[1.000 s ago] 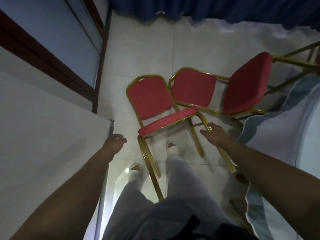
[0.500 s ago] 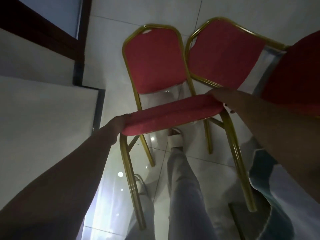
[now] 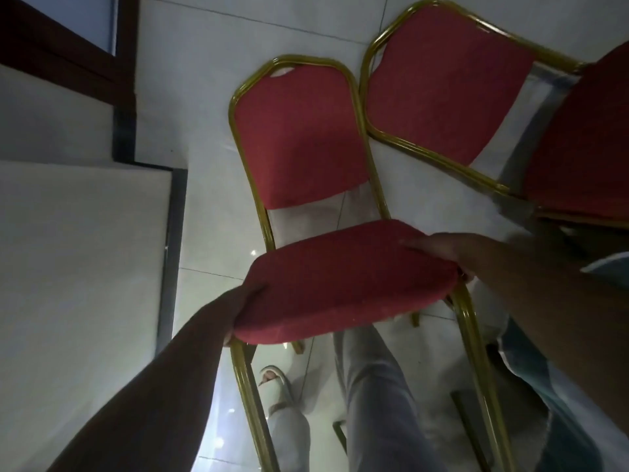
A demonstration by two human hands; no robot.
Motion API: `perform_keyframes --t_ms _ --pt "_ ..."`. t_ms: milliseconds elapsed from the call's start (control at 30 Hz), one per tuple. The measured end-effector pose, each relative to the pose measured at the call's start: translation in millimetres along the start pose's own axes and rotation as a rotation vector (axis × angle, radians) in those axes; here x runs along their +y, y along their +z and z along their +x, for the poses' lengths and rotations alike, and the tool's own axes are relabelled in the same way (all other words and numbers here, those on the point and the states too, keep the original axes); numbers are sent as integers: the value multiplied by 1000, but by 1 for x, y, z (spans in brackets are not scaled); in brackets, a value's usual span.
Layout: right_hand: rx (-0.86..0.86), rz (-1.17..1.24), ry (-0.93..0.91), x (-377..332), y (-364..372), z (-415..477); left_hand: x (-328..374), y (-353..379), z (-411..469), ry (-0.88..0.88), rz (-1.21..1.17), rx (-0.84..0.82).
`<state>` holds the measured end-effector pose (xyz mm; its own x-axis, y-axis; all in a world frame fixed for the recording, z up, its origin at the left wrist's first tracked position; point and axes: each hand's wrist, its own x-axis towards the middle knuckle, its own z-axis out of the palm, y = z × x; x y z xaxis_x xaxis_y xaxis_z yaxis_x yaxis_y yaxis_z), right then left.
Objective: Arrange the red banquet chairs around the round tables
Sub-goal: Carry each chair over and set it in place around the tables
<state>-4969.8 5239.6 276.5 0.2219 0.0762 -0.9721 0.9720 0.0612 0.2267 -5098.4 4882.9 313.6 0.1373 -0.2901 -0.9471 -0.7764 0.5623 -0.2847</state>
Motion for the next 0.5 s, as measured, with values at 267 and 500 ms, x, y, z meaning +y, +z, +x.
perform_keyframes --t_ms 267,500 --pt "77 144 -130 28 23 8 -36 -4 18 9 -104 -37" --pt "87 142 -190 -21 1 -61 11 -45 -41 82 -124 29"
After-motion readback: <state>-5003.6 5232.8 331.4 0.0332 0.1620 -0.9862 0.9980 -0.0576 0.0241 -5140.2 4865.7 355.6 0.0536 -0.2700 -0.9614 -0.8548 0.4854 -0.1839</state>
